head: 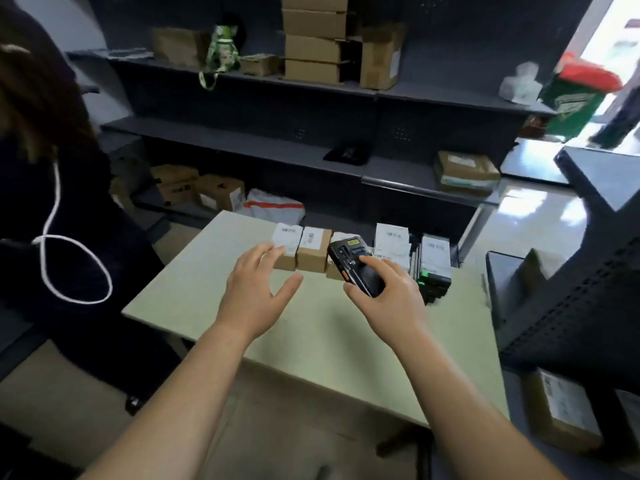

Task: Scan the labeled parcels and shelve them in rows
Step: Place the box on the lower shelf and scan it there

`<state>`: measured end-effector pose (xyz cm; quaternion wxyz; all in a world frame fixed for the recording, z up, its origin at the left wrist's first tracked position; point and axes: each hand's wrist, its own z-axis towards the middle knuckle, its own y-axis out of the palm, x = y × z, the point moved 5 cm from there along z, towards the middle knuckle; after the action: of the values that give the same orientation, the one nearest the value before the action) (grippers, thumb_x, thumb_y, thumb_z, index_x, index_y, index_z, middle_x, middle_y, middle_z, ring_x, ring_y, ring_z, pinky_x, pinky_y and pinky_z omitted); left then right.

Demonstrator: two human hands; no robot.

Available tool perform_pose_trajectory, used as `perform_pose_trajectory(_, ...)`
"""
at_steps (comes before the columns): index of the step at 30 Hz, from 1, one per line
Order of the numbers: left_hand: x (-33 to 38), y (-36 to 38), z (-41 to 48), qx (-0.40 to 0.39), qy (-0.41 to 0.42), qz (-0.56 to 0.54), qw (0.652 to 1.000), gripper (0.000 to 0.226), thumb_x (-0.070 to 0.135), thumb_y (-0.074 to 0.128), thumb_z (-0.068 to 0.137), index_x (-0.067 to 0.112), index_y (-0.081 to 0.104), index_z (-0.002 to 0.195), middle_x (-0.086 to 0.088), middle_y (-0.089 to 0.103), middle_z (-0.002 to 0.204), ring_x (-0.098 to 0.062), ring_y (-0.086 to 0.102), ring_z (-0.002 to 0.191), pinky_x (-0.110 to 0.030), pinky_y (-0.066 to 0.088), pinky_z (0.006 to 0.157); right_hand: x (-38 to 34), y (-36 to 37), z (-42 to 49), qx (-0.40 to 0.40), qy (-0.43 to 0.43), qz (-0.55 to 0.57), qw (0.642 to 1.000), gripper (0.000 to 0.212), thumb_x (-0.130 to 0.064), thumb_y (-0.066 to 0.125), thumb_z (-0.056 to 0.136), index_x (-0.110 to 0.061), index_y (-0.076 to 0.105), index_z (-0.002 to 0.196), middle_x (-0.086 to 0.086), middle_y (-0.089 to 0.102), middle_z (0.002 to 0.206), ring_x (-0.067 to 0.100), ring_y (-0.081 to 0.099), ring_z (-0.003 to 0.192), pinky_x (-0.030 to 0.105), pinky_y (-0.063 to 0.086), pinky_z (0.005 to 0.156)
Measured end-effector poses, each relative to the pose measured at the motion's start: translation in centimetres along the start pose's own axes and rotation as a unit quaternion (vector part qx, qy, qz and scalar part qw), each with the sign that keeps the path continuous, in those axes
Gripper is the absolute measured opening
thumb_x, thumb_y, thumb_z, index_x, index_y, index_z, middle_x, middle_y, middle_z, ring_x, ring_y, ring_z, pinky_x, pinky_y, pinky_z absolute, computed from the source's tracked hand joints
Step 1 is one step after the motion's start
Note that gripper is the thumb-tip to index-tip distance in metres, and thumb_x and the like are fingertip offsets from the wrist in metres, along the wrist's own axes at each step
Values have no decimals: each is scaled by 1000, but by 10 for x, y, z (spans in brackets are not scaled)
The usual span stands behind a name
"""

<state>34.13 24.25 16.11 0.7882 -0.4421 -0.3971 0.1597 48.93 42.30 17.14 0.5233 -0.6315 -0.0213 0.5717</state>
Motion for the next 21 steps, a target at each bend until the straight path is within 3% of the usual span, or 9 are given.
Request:
perform_pose_trajectory(9, -73, 79, 116, -84, -38, 16, 996, 74, 70, 36, 85, 27, 43, 144, 7, 36, 152, -14, 29, 140, -37, 28, 116, 50, 64, 109, -45, 64, -5, 997, 48, -48, 69, 82, -40, 56, 127, -16, 51, 106, 11, 51, 97, 26, 38, 77)
perform_pose_trajectory(13, -98, 115, 159, -112, -47, 34, 992, 63, 60, 50, 91, 26, 45, 144, 6, 38, 149, -15, 32, 137, -35, 29, 112, 64, 96, 158, -75, 73, -27, 994, 53, -51, 68, 82, -41, 54, 131, -15, 52, 115, 13, 51, 107, 28, 43, 82)
perform_pose_trajectory(16, -118, 145, 181, -139, -67, 50, 987, 62, 58, 53, 91, 27, 45, 144, 5, 38, 150, -18, 33, 137, -38, 31, 111, 74, 119, 177, -89, 95, -31, 991, 53, -51, 69, 81, -41, 55, 131, -16, 54, 116, 12, 51, 103, 28, 44, 83)
perform_pose_trajectory(21, -157, 197, 220, -193, -122, 65, 972, 73, 67, 52, 86, 36, 32, 149, 6, 22, 159, -30, 17, 144, -46, 20, 117, 86, 154, 208, -91, 126, -52, 986, 54, -47, 70, 79, -41, 56, 131, -16, 56, 116, 15, 55, 105, 29, 46, 83)
